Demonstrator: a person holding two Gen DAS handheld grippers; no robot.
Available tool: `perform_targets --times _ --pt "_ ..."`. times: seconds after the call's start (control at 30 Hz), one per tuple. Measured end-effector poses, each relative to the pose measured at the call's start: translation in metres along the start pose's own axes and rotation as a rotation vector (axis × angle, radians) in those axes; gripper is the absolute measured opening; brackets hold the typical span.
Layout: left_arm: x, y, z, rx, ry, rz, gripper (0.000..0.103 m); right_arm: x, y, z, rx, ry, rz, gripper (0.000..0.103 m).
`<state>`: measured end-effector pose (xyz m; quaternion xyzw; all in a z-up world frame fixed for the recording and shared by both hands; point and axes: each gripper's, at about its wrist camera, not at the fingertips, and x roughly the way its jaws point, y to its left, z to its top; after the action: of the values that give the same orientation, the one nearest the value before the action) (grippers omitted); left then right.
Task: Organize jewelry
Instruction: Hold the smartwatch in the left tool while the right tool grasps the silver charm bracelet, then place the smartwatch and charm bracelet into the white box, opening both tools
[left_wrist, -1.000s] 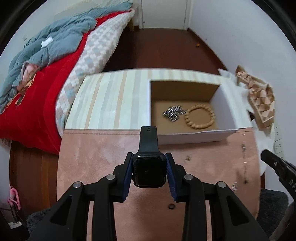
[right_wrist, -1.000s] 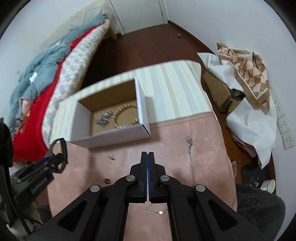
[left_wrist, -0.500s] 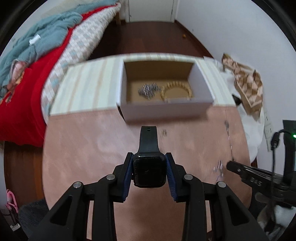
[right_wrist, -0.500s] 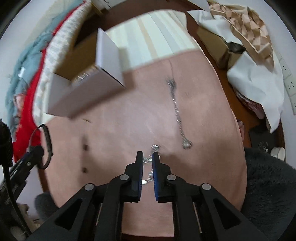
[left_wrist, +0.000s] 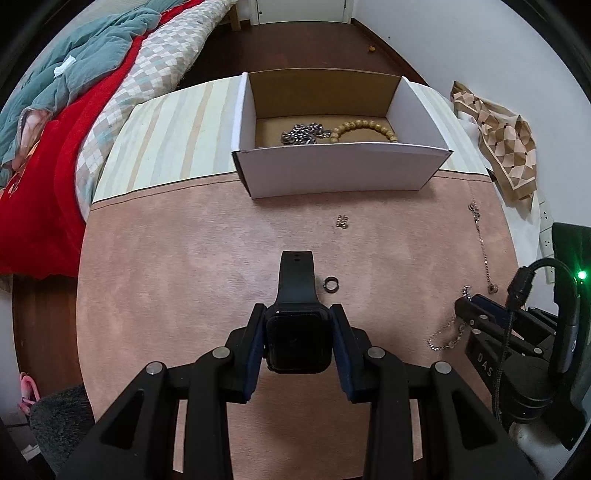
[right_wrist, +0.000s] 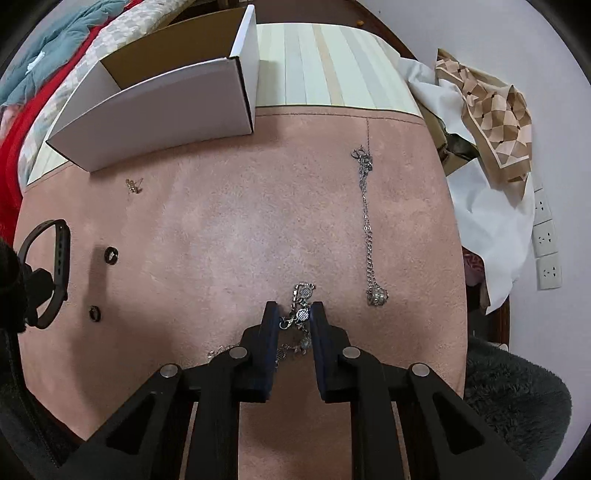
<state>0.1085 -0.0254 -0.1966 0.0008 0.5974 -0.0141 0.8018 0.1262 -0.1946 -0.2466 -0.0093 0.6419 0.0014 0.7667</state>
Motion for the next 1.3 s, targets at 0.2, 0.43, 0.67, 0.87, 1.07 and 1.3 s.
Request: perform_targets --times 0.2,0.43,0.67,0.87,1.07,1.3 --pt "0.0 0.005 -0.001 -0.003 0.005 0.009 0.03 -0.002 0.001 -0.004 0.011 -0.015 0.008 0.007" --pt "-0.011 0.008 0.001 -0.005 -0.011 0.002 0.03 -0.028 -0.018 0.001 0.058 -0.085 0.078 0.0" --pt "-0.031 0.012 0.009 -0.018 -0.051 -0.015 0.03 -0.075 -0.041 0.009 0.12 -0.173 0.179 0.0" --pt "-0.028 0.012 0.011 -0.022 -0.055 -0.01 0.03 -0.034 -0.047 0.018 0.112 0.018 0.282 0.012" --pt "-0.011 0.011 0.003 -0.021 -0.016 0.004 0.03 0.003 -0.028 0.013 0.014 0.071 0.198 0.028" --pt "-0.005 0.013 -0.001 -0.02 -0.001 0.004 0.03 0.009 0.003 0.009 -0.116 0.045 0.047 0.011"
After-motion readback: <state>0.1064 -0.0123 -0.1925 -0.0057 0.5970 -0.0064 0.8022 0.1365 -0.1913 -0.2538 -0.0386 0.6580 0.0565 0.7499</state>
